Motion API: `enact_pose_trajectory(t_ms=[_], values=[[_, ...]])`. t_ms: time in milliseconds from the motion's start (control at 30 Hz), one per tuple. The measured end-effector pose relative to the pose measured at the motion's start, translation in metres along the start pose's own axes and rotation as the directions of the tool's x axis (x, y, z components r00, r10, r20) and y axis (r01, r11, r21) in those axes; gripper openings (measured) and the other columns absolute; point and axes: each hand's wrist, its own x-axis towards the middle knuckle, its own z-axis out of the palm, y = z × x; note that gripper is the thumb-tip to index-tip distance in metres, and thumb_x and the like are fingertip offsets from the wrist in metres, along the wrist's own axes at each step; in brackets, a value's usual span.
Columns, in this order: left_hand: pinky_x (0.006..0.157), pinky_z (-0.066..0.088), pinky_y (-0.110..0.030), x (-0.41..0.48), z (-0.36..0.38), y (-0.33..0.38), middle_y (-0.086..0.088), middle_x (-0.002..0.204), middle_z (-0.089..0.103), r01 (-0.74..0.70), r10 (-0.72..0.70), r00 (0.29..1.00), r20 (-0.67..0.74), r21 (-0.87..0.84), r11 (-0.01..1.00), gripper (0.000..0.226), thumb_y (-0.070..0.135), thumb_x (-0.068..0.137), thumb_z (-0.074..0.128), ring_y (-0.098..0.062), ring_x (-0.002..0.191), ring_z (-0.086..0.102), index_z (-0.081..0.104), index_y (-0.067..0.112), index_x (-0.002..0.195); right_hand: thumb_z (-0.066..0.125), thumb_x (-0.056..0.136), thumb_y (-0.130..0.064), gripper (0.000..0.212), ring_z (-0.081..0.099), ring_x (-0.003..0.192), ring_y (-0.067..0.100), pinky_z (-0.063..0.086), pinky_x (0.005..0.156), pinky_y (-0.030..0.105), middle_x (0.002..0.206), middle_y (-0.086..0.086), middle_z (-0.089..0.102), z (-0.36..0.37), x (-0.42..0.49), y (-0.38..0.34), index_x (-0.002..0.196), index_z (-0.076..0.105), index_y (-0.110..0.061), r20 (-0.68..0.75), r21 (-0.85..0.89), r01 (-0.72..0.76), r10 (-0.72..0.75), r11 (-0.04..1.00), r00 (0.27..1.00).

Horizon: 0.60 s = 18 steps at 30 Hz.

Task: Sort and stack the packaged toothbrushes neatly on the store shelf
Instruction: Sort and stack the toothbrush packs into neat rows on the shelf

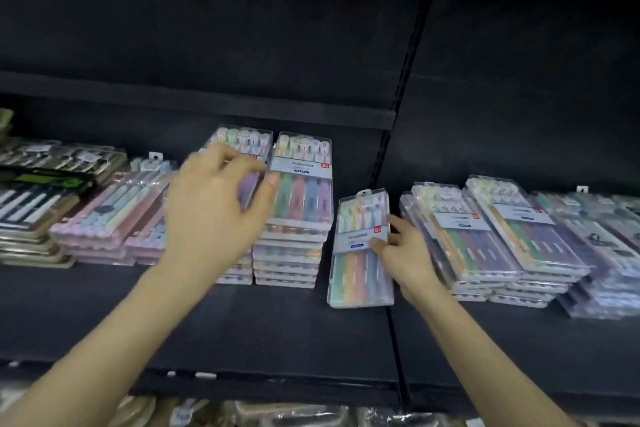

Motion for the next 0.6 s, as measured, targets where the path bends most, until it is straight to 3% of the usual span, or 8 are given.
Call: enact_pose_trajectory(t_ms=[67,167,267,367,467,600], values=[[0.087,0.042,-0.044,0.008,0.005,-0.018,-0.019,0.119,0.058,0.124,-0.147,0.982,0.119,0.176,0.977,0.061,0.055,0.083,0.038,-0.04,0.101,0.056,0.07,0.012,0.114,0.057,0.09,0.001,0.037,0.066,0.099,0.021,0.053,0.092,0.043,0.109,0.005,0.069,0.01,0.014,0.007,0.125,0.059,-0.011,0.029,0.044,-0.027,0.025,0.999,0.999],[0.098,0.037,-0.046,0.01,0.015,-0.031,-0.014,0.142,0.045,0.157,-0.26,0.93,0.26,0.357,0.921,0.08,0.071,0.074,0.019,-0.037,0.123,0.045,0.059,0.032,0.13,0.059,0.092,-0.003,0.036,0.065,0.1,0.025,0.052,0.092,0.042,0.115,0.011,0.068,0.019,0.029,0.015,0.128,0.058,-0.008,0.057,0.063,-0.039,0.036,0.997,0.998],[0.102,0.036,-0.044,0.011,0.017,-0.033,-0.007,0.143,0.046,0.128,-0.245,0.933,0.265,0.392,0.911,0.089,0.074,0.067,0.006,-0.032,0.129,0.04,0.058,0.038,0.129,0.062,0.092,-0.018,0.038,0.064,0.101,0.026,0.051,0.086,0.033,0.118,0.009,0.067,0.025,0.036,0.02,0.129,0.059,-0.01,0.031,-0.196,0.017,-0.012,0.98,0.999],[0.103,0.035,-0.043,0.01,0.017,-0.036,-0.005,0.143,0.046,0.112,-0.237,0.931,0.279,0.398,0.91,0.091,0.076,0.066,0.002,-0.031,0.13,0.038,0.055,0.041,0.131,0.059,0.093,-0.03,0.044,0.055,0.117,0.03,0.046,0.087,0.031,0.124,0.008,0.064,0.027,0.028,0.025,0.133,0.057,-0.012,-0.013,-0.459,0.071,-0.087,0.886,0.996],[0.103,0.032,-0.044,0.01,0.018,-0.037,-0.004,0.144,0.045,0.087,-0.221,0.929,0.298,0.404,0.911,0.093,0.079,0.066,0.0,-0.031,0.132,0.035,0.052,0.041,0.133,0.059,0.092,-0.034,0.046,0.051,0.122,0.03,0.044,0.089,0.031,0.134,0.007,0.058,0.033,0.018,0.03,0.133,0.056,-0.013,0.035,-0.502,0.141,-0.143,0.853,0.989],[0.103,0.03,-0.045,0.009,0.022,-0.038,-0.004,0.144,0.045,0.071,-0.205,0.931,0.3,0.404,0.912,0.092,0.078,0.067,0.0,-0.03,0.134,0.034,0.051,0.041,0.134,0.052,0.096,-0.024,0.044,0.049,0.123,0.03,0.043,0.091,0.031,0.148,0.007,0.039,0.042,0.012,0.031,0.139,0.05,-0.017,0.1,-0.577,0.177,-0.145,0.797,0.984]])
